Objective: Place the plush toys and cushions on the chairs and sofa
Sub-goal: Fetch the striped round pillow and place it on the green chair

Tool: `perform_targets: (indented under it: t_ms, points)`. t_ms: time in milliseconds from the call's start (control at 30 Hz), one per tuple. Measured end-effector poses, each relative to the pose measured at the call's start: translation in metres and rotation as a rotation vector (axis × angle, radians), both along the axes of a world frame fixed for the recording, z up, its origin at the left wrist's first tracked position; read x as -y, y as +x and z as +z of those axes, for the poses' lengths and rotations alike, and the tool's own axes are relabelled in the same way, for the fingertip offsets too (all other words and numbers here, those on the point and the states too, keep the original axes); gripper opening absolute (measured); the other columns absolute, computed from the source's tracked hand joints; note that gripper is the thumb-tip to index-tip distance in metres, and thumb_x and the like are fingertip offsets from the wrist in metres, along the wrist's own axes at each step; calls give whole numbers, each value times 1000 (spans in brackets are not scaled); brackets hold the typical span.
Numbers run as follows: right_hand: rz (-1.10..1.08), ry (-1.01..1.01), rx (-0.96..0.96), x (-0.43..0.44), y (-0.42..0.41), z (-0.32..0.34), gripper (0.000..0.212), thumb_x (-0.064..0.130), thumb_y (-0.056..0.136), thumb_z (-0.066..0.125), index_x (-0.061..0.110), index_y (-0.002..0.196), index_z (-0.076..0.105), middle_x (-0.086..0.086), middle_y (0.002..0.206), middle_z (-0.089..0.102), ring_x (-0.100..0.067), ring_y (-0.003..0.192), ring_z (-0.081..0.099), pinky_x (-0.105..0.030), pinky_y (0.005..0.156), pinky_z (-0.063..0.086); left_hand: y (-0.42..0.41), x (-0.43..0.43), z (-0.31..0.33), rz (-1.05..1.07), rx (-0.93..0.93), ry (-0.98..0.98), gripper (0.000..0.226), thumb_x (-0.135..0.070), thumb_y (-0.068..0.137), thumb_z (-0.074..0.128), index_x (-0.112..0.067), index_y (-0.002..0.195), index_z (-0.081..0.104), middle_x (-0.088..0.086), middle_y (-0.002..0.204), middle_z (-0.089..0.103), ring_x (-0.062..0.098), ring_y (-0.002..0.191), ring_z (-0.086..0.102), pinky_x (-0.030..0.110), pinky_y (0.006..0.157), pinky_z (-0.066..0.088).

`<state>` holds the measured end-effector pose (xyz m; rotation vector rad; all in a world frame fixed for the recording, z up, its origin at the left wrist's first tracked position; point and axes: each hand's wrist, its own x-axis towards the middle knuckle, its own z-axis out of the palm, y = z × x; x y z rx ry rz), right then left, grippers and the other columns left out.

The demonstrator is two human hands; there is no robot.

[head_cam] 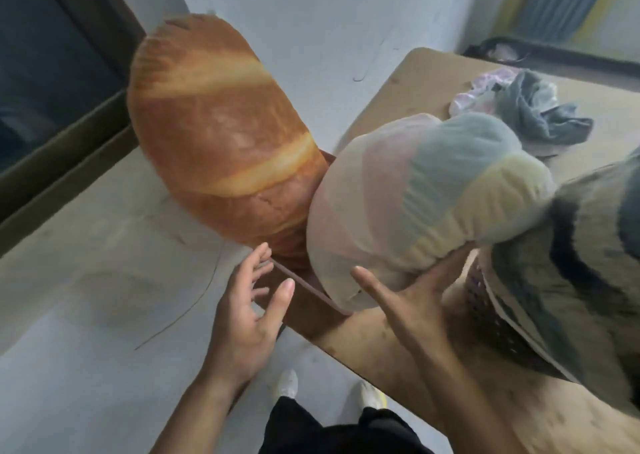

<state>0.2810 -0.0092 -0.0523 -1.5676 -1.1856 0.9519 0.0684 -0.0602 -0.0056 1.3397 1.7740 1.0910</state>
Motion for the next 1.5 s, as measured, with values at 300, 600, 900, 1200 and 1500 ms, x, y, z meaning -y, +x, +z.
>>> perform_targets:
  t_ms: [300,600,900,1200,1500]
  points:
    - [-308,176,74,-3,-41,14,109,16,82,83,28,161,9,15,156,40,-2,141,43,-31,115,40,1,-139,-55,-458,440,-237,80,-69,84,56,-33,154,42,-18,155,46,2,144,39,39,124,28]
    - [-593,403,228,16,-101,74,115,-4,79,82,17,161,5,35,154,34,5,140,41,-36,110,48,-21,-146,7,-610,759,31,24,-44,94,63,-31,107,77,1,113,75,20,115,62,52,108,47]
    - [-1015,506,72,151,-118,111,100,21,78,82,58,144,17,38,138,47,3,130,53,-19,99,50,14,-38,81,-953,965,80,22,-23,93,62,-33,98,81,-14,92,77,1,93,68,17,84,52]
    - [-1499,511,105,431,-172,98,103,21,79,85,46,148,12,55,121,47,20,112,55,-3,82,47,43,216,66,-1462,945,-135,19,-28,95,63,-27,102,80,-16,93,76,-1,93,65,19,87,52]
    - [-1886,522,207,687,-246,77,81,11,90,68,24,155,24,33,136,53,4,130,52,-10,97,44,32,473,53,-1937,703,-349,44,-47,97,62,-12,120,74,-10,108,75,6,108,65,24,94,51]
